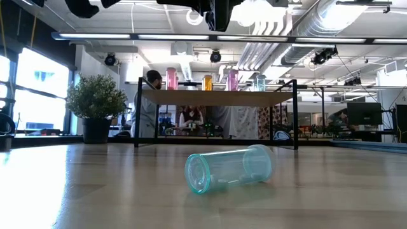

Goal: Pick and place medicine bottles onto shelf by color
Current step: Put the orange pill bottle on the shelf aligned with the other orange pill bottles

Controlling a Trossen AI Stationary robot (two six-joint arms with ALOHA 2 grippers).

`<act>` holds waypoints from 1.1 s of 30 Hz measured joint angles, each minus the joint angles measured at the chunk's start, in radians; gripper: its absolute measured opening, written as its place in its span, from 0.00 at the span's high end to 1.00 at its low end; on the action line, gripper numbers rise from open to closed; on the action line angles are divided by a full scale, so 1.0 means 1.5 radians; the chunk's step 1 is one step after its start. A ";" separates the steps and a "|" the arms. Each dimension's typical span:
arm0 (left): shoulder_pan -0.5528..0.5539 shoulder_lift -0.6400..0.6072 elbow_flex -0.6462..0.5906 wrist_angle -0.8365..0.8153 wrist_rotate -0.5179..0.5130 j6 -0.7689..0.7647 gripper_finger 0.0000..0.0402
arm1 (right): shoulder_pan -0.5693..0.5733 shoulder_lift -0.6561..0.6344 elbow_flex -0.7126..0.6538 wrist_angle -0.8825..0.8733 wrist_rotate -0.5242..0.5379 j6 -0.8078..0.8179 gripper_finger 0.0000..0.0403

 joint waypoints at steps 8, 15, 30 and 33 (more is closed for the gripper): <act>0.000 0.016 0.000 0.012 -0.002 0.005 0.58 | 0.000 0.001 0.000 -0.005 -0.003 -0.002 0.79; 0.000 0.017 0.000 0.029 -0.003 0.009 0.70 | 0.000 0.001 0.000 -0.004 -0.007 0.001 0.79; 0.000 0.017 0.000 0.032 -0.004 0.007 0.73 | 0.000 0.001 0.000 -0.004 -0.007 -0.075 0.75; 0.000 0.017 0.000 0.032 -0.024 -0.004 0.73 | 0.000 0.001 0.000 -0.007 -0.003 -0.114 0.68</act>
